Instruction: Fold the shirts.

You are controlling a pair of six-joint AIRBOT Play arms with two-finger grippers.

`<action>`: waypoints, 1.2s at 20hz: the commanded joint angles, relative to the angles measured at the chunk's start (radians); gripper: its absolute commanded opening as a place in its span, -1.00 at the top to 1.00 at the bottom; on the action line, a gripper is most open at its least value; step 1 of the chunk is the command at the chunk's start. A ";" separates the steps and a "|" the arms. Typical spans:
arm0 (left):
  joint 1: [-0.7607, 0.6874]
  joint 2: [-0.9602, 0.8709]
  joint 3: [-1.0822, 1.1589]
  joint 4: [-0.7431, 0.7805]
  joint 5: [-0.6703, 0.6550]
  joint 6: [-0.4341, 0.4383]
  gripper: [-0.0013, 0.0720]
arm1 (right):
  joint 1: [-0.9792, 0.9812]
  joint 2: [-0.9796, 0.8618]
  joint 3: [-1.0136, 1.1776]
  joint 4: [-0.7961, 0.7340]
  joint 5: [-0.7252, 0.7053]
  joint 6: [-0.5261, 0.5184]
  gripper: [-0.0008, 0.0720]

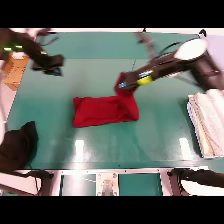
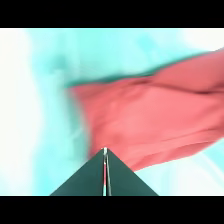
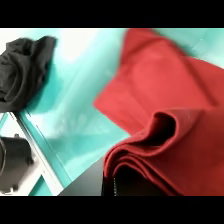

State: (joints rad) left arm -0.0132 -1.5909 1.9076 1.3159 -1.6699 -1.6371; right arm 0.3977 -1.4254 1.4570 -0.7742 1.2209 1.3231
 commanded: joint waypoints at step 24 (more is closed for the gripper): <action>0.097 0.210 -0.342 -0.042 0.029 0.021 0.87 | -0.332 -0.308 -0.325 0.125 -0.117 -0.056 -0.65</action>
State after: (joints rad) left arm 0.1059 -1.3811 1.5665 1.2827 -1.6524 -1.6146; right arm 0.0418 -1.6768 1.1713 -0.7307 1.1122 1.3048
